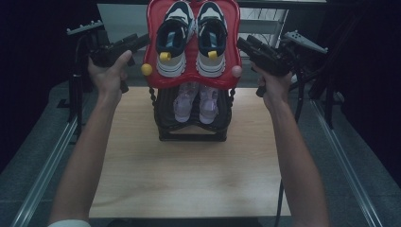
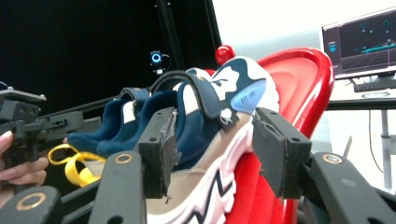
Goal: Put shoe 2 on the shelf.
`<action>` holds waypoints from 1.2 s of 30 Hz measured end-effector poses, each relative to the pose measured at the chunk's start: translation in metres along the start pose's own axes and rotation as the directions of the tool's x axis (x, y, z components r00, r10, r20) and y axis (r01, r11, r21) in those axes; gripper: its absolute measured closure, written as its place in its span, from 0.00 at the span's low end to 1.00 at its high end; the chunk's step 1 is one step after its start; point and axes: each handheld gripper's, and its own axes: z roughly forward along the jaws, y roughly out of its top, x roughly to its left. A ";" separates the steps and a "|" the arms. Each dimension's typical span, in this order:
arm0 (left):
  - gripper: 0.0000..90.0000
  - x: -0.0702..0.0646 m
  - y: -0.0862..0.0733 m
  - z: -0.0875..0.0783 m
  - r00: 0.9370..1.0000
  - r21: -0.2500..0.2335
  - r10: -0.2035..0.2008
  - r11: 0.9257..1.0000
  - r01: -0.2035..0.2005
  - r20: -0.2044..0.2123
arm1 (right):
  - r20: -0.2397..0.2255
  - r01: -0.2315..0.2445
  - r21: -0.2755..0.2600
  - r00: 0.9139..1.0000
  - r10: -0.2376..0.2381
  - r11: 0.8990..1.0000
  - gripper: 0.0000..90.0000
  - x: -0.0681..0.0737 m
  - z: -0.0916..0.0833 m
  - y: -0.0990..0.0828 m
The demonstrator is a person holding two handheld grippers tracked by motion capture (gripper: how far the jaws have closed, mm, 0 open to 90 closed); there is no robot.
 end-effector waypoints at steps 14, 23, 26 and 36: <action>0.42 0.011 -0.017 -0.023 1.000 0.005 -0.012 1.000 0.012 0.018 | 0.011 0.003 0.013 1.000 -0.004 1.000 0.55 -0.009 -0.025 -0.020; 0.43 0.016 -0.031 -0.034 1.000 0.013 -0.013 1.000 0.013 0.020 | 0.019 0.001 0.028 1.000 -0.001 1.000 0.55 -0.018 -0.038 -0.037; 0.43 0.020 -0.037 -0.036 1.000 0.019 -0.021 1.000 0.020 0.018 | 0.019 -0.004 0.033 1.000 0.003 0.999 0.55 -0.021 -0.042 -0.042; 0.43 0.028 -0.061 -0.042 1.000 0.045 -0.021 0.999 0.021 0.004 | 0.024 -0.014 0.062 1.000 0.012 0.998 0.55 -0.030 -0.047 -0.066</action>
